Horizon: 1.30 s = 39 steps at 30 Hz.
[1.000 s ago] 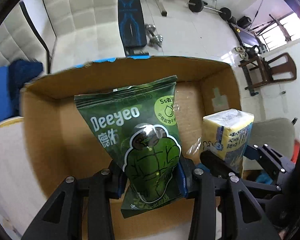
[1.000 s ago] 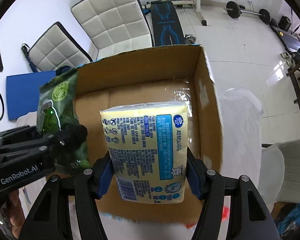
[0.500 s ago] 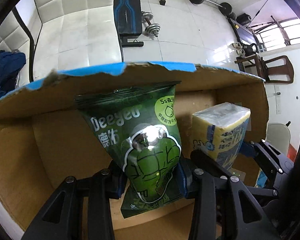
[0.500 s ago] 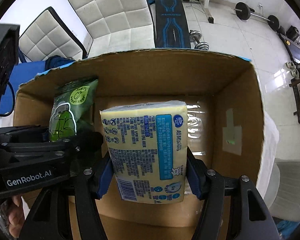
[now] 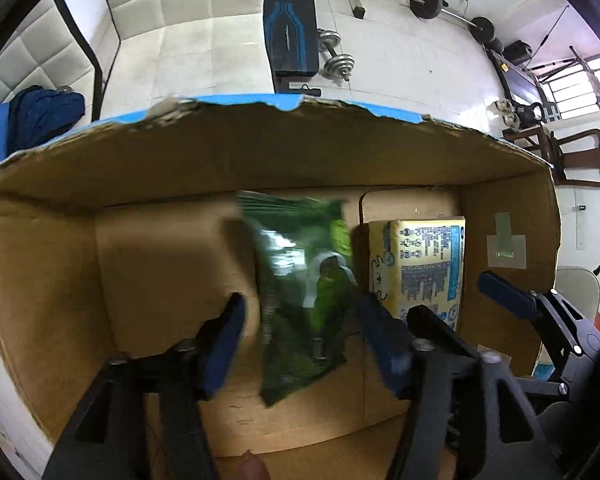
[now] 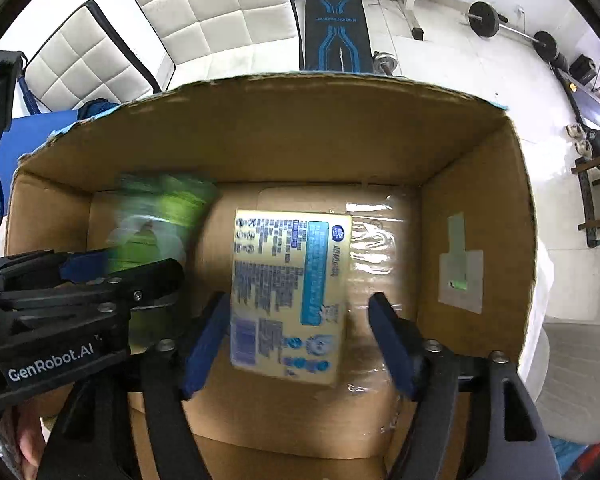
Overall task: Organize soft objects
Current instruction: 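Carry both items into the cardboard box and open both tools, then move the right tool to the red snack bag and grasp it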
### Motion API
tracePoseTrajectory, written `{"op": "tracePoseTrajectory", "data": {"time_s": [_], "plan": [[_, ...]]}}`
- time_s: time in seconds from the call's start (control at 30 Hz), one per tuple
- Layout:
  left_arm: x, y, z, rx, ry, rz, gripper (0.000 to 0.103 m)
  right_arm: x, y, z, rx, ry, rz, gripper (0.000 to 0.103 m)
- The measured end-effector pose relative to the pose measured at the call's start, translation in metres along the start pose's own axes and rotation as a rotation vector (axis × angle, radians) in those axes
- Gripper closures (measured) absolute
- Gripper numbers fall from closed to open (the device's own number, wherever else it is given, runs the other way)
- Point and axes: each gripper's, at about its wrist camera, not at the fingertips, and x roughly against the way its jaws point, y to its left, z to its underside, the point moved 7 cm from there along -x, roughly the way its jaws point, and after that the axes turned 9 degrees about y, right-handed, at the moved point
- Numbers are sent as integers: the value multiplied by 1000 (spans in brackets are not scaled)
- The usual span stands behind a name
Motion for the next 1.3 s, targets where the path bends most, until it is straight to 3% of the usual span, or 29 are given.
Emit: {"op": "tracePoseTrajectory", "data": {"time_s": [0.13,0.23,0.37,0.73,1.1,1.3], "plan": [[4,2,13,4,-22,-16,25,5,1,6,-7,-3,16,24],[6,5,24,1,-44,-46,12,10,-1,16,-9,-9,29,14],[14,11,44,7,-88,-81,3,19,-1,37,-15,-21,43,1],[59,29,117,55,-235,-145,3,63,6,98,-53,-118,50,0],[131,15,191,37,-420,-269,3,123,36,167,-58,-225,67,0],[153,8,230,37,-480,-295,3,150,40,202,-77,-273,39,0]]}}
